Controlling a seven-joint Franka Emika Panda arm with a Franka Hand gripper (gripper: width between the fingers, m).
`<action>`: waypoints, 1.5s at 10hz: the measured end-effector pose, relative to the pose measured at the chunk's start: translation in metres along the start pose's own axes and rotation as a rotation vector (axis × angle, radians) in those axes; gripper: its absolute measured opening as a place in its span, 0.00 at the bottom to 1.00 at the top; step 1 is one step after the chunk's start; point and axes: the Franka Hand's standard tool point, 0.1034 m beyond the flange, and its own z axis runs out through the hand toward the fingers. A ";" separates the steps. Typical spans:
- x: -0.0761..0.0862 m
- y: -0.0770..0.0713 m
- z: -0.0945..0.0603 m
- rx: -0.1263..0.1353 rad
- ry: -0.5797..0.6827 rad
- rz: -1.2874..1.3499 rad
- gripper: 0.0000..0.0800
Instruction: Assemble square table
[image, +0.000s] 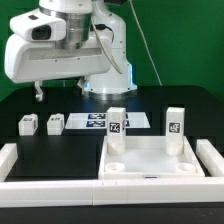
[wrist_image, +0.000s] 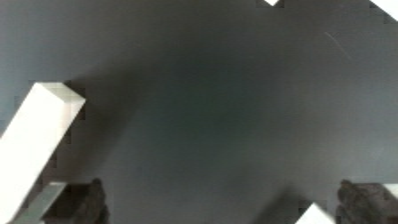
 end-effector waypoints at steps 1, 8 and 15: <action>0.001 -0.001 0.000 0.004 0.002 0.024 0.81; -0.071 -0.023 0.058 0.117 -0.010 0.424 0.81; -0.073 -0.016 0.085 0.272 -0.408 0.319 0.81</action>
Offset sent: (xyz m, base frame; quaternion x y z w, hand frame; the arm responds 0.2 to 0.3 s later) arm -0.0585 -0.0496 -0.0131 -0.0116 -0.0368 0.2310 0.9722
